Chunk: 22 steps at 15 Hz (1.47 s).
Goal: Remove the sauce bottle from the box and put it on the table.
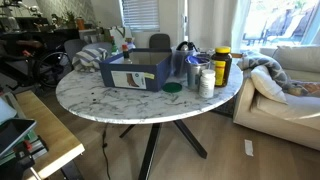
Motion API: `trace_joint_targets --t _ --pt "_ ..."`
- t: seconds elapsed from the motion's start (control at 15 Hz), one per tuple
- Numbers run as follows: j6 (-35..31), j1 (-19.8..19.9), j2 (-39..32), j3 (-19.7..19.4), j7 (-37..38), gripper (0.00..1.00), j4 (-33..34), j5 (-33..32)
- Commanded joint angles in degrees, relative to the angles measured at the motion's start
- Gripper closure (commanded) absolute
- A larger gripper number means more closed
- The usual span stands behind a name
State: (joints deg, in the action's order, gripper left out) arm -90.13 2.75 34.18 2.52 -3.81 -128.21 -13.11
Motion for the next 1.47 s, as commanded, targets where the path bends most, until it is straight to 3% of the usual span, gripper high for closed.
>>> trace_joint_targets --t 0.0,1.0,1.27,1.4 --pt "0.25 -1.30 -0.09 -0.93 0.54 0.00 0.14 -0.48" --pt "0.25 -1.31 -0.09 -0.93 0.54 0.00 0.14 -0.48" --pt "-8.53 -3.30 -0.40 -7.97 -17.01 0.00 -3.10 -2.61" --pt "-15.35 -3.13 -1.22 -13.90 -26.13 0.00 -5.54 -1.49"
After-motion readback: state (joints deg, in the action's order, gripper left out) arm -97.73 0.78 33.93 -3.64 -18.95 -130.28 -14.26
